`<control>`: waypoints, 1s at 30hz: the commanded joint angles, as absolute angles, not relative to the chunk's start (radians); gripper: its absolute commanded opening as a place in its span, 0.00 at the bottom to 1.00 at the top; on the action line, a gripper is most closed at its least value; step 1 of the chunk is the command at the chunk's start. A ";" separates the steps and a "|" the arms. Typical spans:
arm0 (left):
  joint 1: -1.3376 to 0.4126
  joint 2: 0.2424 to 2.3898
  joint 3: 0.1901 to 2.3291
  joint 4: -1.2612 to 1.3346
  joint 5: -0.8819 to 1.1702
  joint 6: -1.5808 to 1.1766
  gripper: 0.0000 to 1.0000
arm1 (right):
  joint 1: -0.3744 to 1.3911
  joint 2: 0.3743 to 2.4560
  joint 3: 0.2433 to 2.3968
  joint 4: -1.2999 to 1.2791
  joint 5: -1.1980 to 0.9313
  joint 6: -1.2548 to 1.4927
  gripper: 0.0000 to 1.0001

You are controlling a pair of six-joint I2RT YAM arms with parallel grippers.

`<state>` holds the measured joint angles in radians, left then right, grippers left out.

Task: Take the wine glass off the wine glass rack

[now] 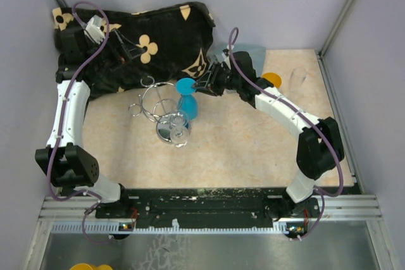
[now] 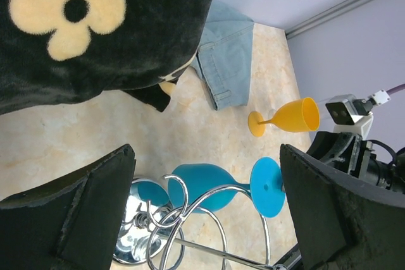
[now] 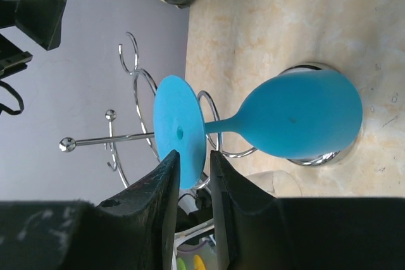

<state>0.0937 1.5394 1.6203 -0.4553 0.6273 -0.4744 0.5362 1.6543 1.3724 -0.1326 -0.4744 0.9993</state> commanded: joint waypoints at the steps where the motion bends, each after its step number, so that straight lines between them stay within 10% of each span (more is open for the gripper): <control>1: 0.101 1.543 1.616 -0.424 0.650 -0.474 1.00 | 0.552 1.679 1.376 -0.063 -0.486 1.007 0.26; 30: 0.102 1.526 1.579 -0.418 0.670 -0.473 1.00 | 0.551 1.603 1.416 -0.076 -0.458 1.038 0.00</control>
